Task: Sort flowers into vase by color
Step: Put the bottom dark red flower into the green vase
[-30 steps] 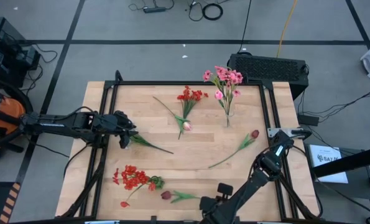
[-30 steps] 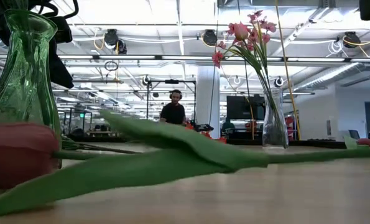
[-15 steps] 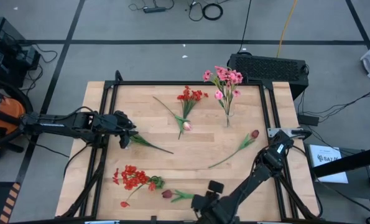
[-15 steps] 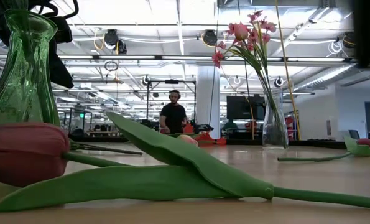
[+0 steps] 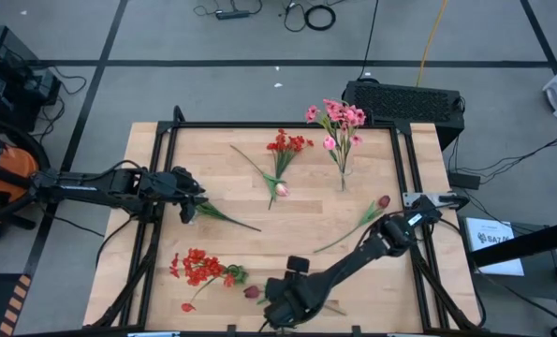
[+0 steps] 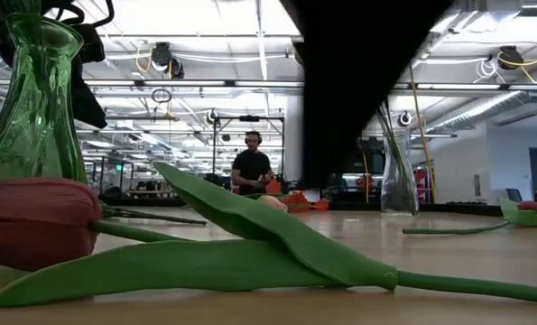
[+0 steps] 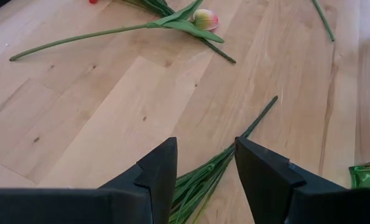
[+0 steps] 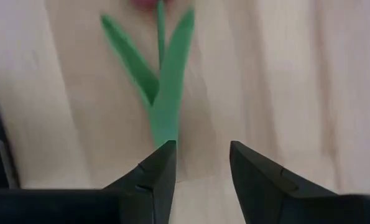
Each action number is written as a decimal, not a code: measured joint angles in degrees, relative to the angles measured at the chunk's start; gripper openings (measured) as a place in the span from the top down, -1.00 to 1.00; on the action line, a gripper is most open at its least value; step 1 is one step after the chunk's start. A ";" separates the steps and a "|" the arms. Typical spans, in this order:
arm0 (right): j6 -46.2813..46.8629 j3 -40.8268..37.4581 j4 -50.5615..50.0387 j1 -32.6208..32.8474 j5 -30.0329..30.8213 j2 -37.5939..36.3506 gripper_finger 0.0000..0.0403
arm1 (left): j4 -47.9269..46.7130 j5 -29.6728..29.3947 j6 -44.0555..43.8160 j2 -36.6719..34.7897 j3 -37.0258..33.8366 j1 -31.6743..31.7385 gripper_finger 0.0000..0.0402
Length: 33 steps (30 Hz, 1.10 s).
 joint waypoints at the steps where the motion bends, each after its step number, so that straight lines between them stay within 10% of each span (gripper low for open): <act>1: 0.04 -0.61 0.11 0.00 -1.29 0.13 0.30 | 0.00 0.00 -0.02 0.00 0.00 0.02 0.16; 33: -6.10 -12.81 14.21 -1.48 -13.13 -0.82 0.31 | 0.02 0.00 0.00 -0.01 0.00 0.01 0.16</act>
